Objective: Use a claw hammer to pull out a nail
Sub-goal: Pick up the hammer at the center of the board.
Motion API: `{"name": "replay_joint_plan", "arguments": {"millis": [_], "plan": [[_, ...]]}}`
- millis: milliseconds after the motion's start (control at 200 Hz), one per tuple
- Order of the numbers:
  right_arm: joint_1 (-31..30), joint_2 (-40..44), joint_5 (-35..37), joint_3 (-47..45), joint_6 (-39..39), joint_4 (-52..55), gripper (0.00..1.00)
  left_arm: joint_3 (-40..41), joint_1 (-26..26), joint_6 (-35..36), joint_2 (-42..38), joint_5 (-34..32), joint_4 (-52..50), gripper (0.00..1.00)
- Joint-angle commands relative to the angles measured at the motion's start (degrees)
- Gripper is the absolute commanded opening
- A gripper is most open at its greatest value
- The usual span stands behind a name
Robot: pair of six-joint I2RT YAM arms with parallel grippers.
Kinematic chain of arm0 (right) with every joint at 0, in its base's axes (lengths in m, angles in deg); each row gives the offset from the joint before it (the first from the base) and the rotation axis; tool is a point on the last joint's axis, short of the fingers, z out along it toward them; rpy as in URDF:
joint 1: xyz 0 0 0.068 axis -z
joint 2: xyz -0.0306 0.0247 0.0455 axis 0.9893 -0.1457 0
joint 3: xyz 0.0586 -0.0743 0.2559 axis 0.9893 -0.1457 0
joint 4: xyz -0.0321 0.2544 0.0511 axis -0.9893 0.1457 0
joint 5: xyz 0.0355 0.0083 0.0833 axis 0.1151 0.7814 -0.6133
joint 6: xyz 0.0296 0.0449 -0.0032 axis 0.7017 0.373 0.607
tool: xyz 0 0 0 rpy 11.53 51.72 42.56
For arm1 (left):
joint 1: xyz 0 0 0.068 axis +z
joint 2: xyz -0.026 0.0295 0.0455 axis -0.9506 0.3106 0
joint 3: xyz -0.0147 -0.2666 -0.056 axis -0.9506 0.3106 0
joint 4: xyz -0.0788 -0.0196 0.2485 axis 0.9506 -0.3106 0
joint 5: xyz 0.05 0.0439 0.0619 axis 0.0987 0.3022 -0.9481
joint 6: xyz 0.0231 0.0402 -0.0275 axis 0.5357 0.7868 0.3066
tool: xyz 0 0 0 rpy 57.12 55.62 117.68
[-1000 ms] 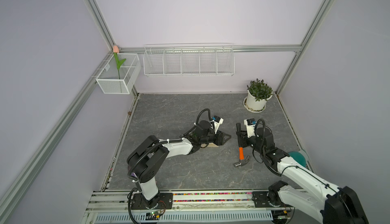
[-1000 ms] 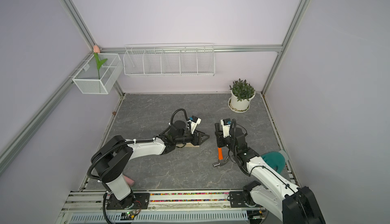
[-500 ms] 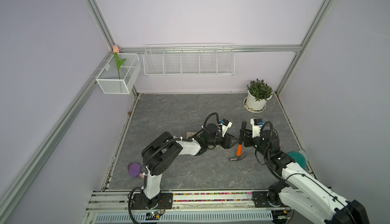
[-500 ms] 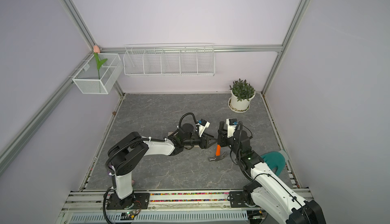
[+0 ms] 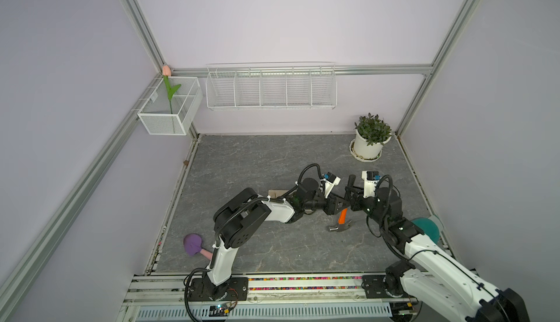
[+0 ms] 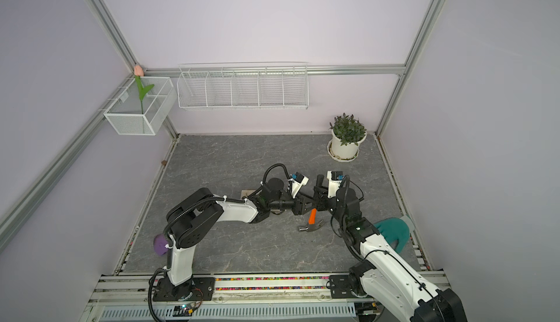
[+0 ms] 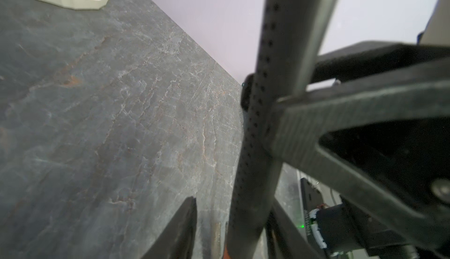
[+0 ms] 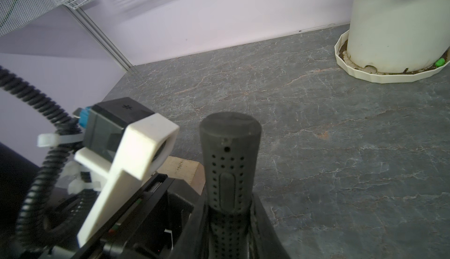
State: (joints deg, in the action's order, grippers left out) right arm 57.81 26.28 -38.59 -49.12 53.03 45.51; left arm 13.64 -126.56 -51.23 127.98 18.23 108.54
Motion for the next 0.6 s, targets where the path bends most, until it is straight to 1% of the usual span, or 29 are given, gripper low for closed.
{"name": "replay_joint_plan", "arguments": {"millis": [0,55,110,160,185,310,375,480,595], "plan": [[1.3,2.1,-2.3,-0.1,2.9,-3.2,0.07,-0.7,-0.3,0.5,0.5,0.2,4.1,0.24],[2.2,2.6,-3.2,-0.4,3.7,-3.1,0.07,-0.4,-0.3,0.6,0.2,0.5,5.4,0.14],[3.5,2.8,-5.4,-0.3,3.9,-2.8,0.07,-0.4,-0.2,0.5,-0.2,0.9,5.5,0.0],[4.3,3.1,-7.6,0.1,3.4,-2.7,0.07,-0.1,-0.1,0.5,-1.1,0.6,5.3,0.0],[4.7,3.3,-8.5,0.4,3.2,-2.6,0.09,0.1,-0.1,0.5,-1.5,0.5,5.4,0.0],[5.2,4.4,-15.2,2.9,0.8,-2.0,0.35,1.4,0.0,0.8,-5.0,-0.3,5.2,0.0],[5.2,5.3,-18.9,4.1,-0.6,-1.6,0.43,1.3,0.0,1.3,-6.8,-0.3,3.6,0.0],[5.3,6.5,-22.1,5.1,-1.9,-1.3,0.58,1.1,0.0,2.6,-10.0,-0.4,0.0,0.0],[5.3,7.8,-24.6,6.6,-4.1,2.8,0.69,0.1,0.1,4.2,-12.6,-0.5,-4.0,0.0]]}}
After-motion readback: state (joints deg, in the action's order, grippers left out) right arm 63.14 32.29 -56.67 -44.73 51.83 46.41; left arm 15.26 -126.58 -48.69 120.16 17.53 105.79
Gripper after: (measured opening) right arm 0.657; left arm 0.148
